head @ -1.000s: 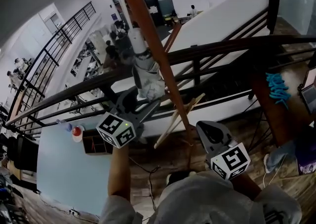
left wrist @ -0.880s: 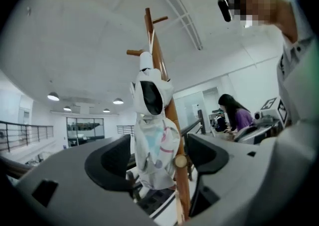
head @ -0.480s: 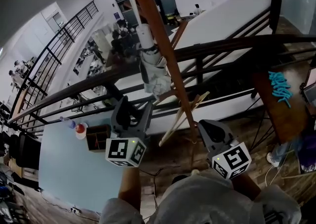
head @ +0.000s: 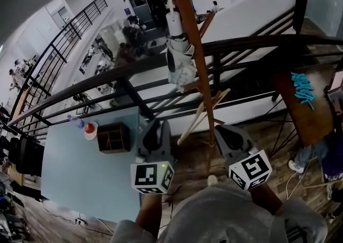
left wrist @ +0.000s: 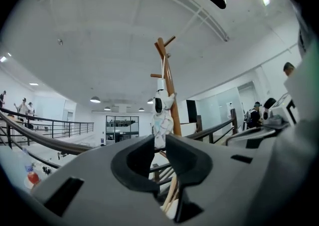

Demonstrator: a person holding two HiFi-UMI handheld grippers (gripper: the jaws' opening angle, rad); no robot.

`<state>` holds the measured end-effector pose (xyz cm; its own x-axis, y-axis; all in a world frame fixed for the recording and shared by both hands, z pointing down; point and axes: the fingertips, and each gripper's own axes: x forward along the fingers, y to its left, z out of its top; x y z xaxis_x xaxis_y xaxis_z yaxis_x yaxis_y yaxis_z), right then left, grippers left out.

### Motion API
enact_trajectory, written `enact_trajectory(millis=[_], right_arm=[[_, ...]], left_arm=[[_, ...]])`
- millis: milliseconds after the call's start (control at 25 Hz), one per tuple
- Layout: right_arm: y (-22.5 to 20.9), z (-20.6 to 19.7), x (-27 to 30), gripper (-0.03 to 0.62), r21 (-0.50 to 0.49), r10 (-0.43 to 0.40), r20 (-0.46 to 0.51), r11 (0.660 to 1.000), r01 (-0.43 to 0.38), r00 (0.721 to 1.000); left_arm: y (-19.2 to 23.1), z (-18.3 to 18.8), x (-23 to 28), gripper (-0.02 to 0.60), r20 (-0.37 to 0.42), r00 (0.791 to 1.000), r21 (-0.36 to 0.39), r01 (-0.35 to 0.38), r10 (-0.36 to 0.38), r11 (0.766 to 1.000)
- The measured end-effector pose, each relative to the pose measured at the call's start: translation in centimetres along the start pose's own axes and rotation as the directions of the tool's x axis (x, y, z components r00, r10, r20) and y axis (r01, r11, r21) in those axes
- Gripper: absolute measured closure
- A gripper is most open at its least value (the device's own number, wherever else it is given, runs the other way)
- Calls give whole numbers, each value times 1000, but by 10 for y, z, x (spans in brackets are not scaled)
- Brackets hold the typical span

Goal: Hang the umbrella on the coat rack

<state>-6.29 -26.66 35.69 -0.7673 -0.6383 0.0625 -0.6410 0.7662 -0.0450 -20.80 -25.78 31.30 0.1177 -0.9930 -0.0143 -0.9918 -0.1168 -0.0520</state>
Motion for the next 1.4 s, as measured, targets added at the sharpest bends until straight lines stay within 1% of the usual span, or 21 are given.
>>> enact_trajectory(millis=[80, 240, 360, 480, 600, 800, 920, 1040, 1160, 1400], right_arm=[[11, 0, -6, 569, -11, 1, 3, 1000, -1, 1000], [28, -2, -19, 569, -10, -18, -3, 1000, 17, 1000], [48, -1, -31, 569, -16, -15, -1, 1000, 15, 1000], [67, -5, -44, 569, -19, -14, -9, 1000, 13, 1000], [87, -11, -60, 569, -15, -29, -24, 999, 29, 999], [121, -29, -95, 569, -26, -68, -55, 997, 66, 996], [143, -36, -124, 569, -42, -91, -60, 995, 88, 994], [162, -43, -149, 569, -41, -109, -73, 993, 106, 991], [182, -41, -169, 569, -50, -107, -74, 993, 103, 991], [205, -33, -196, 569, -61, -116, -48, 992, 113, 992]], left_arm=[[-6, -4, -14, 523, -11, 1000, 1, 2, -2, 1000], [-16, -9, -40, 548, -29, 1000, -14, 11, -12, 1000], [-22, -11, -63, 565, -40, 999, -9, 9, -9, 1000], [-27, -17, -89, 566, -57, 998, -2, 2, -2, 1000], [-34, -24, -118, 566, -81, 997, 13, 5, -4, 1000], [-48, -47, -173, 566, -148, 989, 29, 12, -7, 1000], [-58, -57, -209, 566, -171, 985, 15, 24, -21, 1000], [-66, -60, -241, 566, -178, 983, -2, 34, -33, 999], [-71, -55, -269, 566, -164, 986, -6, 36, -36, 999], [-83, -45, -300, 565, -148, 987, -12, 55, -56, 998]])
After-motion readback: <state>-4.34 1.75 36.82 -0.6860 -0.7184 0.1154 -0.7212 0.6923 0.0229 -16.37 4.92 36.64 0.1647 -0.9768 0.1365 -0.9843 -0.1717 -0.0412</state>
